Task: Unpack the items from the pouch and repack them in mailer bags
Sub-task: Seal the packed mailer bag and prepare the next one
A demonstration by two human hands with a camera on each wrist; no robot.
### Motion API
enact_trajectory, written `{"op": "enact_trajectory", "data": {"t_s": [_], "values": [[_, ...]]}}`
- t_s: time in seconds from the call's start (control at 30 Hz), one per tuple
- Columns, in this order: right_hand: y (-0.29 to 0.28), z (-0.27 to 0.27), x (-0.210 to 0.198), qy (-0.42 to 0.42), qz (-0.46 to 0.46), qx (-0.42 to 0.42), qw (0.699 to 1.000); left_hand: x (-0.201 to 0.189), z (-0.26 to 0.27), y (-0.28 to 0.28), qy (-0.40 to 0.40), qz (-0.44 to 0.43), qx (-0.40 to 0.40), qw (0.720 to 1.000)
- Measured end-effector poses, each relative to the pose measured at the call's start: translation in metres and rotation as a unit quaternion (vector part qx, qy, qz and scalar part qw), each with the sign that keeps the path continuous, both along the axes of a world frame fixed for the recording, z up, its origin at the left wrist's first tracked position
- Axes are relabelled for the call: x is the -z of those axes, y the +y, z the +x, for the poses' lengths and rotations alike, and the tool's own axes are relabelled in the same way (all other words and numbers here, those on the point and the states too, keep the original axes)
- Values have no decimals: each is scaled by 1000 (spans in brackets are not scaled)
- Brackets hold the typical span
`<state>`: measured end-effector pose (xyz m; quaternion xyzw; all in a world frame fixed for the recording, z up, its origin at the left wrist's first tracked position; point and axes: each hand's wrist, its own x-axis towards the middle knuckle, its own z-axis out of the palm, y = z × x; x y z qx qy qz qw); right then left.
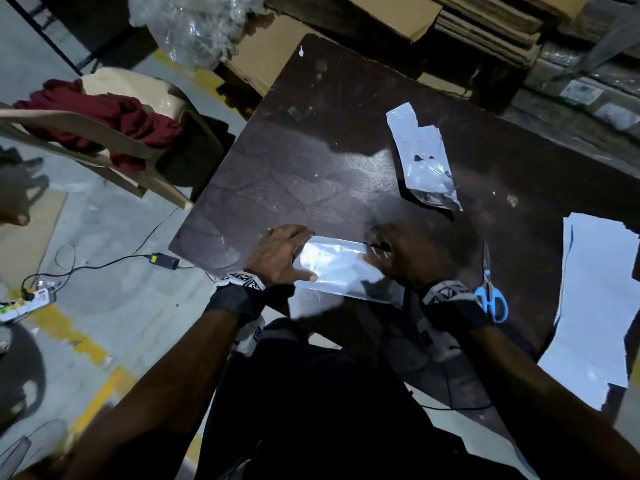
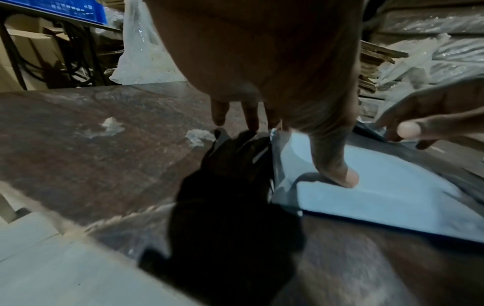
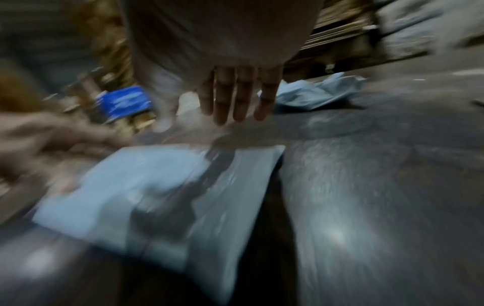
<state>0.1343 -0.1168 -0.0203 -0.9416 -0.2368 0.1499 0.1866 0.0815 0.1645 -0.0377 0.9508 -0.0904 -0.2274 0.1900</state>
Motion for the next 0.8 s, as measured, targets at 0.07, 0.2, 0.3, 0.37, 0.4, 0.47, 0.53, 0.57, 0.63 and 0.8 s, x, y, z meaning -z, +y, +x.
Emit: {"op": "enact_trajectory", "data": {"t_s": [0.07, 0.2, 0.3, 0.37, 0.4, 0.47, 0.53, 0.57, 0.63, 0.8], "values": [[4, -21, 11, 18, -58, -58, 997, 1, -9, -3, -17, 16, -3, 1000], [8, -47, 16, 14, -70, -37, 997, -6, -21, -12, -62, -6, 4, 998], [6, -54, 12, -25, -47, -22, 998, -8, -38, -14, -70, -50, 2, 996], [3, -58, 11, -35, -37, -20, 998, -9, -49, -12, -62, -71, -9, 995], [1, -59, 12, -31, -35, -19, 999, -9, -54, -11, -65, -77, -11, 995], [-4, -56, 8, 14, -29, -9, 999, -10, -58, -9, -75, -97, -20, 992], [-9, -51, 3, 64, -14, 1, 998, -13, -56, -7, -68, -126, -41, 989], [-13, -48, 1, 87, -9, 4, 996, -14, -54, -7, -55, -142, -57, 987], [-19, -42, -1, 113, -3, 22, 993, -16, -49, -6, -17, -182, -96, 978], [-27, -27, -12, 88, -4, 87, 992, -19, -33, -11, -22, -195, -153, 968]]}}
